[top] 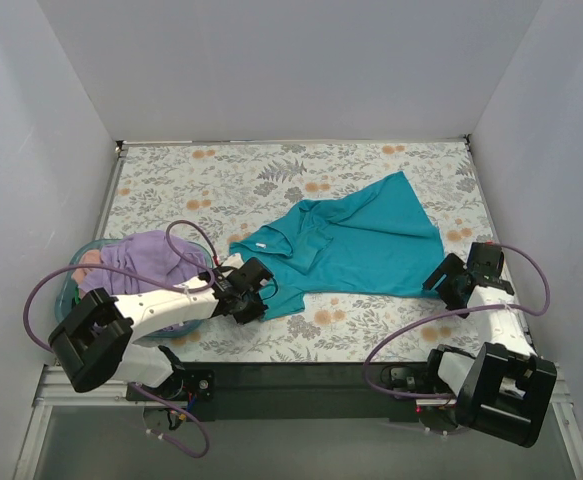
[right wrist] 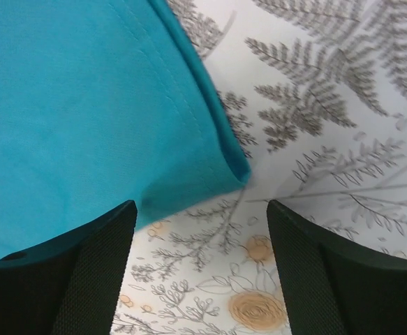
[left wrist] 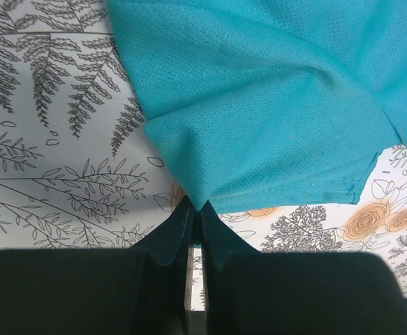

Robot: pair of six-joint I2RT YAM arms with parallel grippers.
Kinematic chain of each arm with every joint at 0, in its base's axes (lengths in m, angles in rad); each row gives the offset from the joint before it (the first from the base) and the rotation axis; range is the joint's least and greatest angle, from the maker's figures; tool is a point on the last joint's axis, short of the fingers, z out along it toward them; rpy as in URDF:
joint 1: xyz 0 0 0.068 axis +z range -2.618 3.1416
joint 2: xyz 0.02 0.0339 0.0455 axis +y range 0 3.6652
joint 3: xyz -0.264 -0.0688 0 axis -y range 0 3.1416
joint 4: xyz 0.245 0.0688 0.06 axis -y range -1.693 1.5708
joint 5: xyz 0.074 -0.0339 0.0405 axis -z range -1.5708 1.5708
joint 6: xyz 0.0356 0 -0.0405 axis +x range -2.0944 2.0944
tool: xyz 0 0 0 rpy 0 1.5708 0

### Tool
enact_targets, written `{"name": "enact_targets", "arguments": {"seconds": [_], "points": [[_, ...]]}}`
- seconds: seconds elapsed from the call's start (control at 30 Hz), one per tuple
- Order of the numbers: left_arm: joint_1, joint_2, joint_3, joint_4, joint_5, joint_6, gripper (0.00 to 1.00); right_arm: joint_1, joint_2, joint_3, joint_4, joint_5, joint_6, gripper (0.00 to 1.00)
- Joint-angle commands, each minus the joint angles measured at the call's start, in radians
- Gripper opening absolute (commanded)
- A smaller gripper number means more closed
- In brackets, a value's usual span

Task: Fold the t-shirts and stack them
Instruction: Flatten the tshirt out

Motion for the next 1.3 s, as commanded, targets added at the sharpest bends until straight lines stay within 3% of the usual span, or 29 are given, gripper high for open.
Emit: {"name": "enact_targets", "arguments": {"seconds": [0.0, 0.1, 0.2, 0.23, 0.3, 0.53, 0.73, 0.87, 1.0, 1.13, 1.27], "points": [[0.002, -0.036, -0.006, -0.027, -0.062, 0.007, 0.00, -0.004, 0.042, -0.036, 0.115, -0.141, 0.025, 0.80], [0.001, -0.048, -0.015, -0.025, -0.063, -0.009, 0.00, -0.002, 0.081, -0.050, 0.153, -0.149, 0.025, 0.68], [0.002, -0.060, -0.015, -0.023, -0.066, -0.006, 0.00, -0.004, 0.098, -0.058, 0.175, -0.149, 0.025, 0.46], [0.002, -0.063, -0.010, -0.025, -0.069, -0.004, 0.00, -0.002, 0.097, -0.059, 0.179, -0.161, 0.022, 0.23], [0.002, -0.071, 0.004, -0.031, -0.077, 0.002, 0.00, -0.002, 0.077, -0.056, 0.178, -0.184, 0.020, 0.02], [0.001, -0.180, 0.186, -0.053, -0.141, 0.089, 0.00, -0.002, -0.108, 0.073, 0.031, -0.167, -0.007, 0.01], [0.001, -0.353, 0.398, -0.094, -0.249, 0.192, 0.00, -0.004, -0.274, 0.410, -0.141, -0.069, -0.047, 0.01], [0.001, -0.447, 0.534, 0.010, -0.217, 0.371, 0.00, -0.004, -0.326, 0.661, -0.227, -0.019, -0.041, 0.01], [0.001, -0.461, 0.706, 0.036, -0.191, 0.467, 0.00, -0.004, -0.328, 0.881, -0.247, 0.040, -0.029, 0.01], [0.002, -0.412, 0.922, 0.050, -0.183, 0.553, 0.00, -0.004, -0.238, 1.163, -0.291, 0.000, -0.046, 0.01], [0.001, -0.352, 1.059, 0.055, -0.206, 0.614, 0.00, -0.004, -0.161, 1.316, -0.313, -0.112, -0.058, 0.01]]}}
